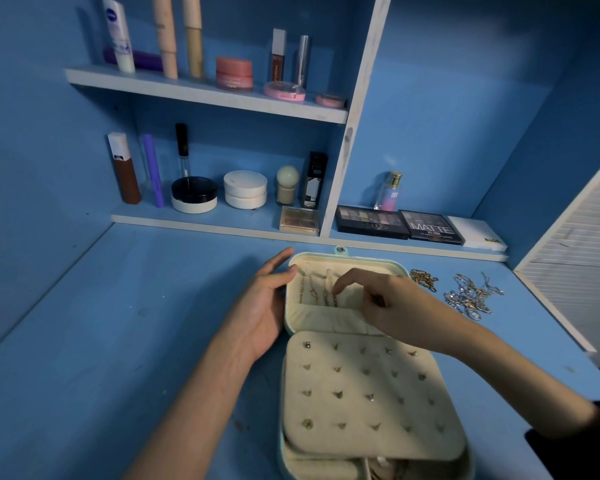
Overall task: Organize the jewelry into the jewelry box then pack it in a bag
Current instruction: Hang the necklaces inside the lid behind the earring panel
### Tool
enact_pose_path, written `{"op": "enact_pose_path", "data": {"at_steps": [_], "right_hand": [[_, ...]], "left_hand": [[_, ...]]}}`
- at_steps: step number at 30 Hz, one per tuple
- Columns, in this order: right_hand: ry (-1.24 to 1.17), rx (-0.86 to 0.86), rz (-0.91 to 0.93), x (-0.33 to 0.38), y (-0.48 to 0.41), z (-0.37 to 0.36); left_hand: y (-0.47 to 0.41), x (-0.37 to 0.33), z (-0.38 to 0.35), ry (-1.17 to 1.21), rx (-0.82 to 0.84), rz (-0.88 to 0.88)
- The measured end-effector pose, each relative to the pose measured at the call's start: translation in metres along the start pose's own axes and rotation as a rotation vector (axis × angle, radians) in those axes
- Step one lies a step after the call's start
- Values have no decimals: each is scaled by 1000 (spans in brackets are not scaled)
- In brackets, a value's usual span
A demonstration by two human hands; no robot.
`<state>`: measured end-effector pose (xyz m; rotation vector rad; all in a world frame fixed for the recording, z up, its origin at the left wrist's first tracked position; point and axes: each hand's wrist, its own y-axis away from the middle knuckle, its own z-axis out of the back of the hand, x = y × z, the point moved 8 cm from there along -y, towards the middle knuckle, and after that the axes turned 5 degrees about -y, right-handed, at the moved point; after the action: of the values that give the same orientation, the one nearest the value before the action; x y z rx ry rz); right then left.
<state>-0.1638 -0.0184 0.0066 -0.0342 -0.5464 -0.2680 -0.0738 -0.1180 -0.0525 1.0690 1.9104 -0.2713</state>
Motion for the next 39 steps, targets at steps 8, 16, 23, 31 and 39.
{"op": "enact_pose_path", "data": {"at_steps": [8, 16, 23, 31, 39], "right_hand": [[-166, -100, -94, -16, 0, 30], [127, -295, -350, -112, -14, 95], [215, -162, -452, -150, -14, 75], [311, -139, -445, -149, -16, 69], [371, -261, -354, -138, -8, 75]], "left_hand": [[-1, -1, 0, -3, 0, -18], [-3, 1, 1, -8, 2, -15], [-4, 1, 1, -10, -9, -12], [-4, 1, 1, -8, -3, -14], [-3, 1, 2, -14, -8, -14]]}}
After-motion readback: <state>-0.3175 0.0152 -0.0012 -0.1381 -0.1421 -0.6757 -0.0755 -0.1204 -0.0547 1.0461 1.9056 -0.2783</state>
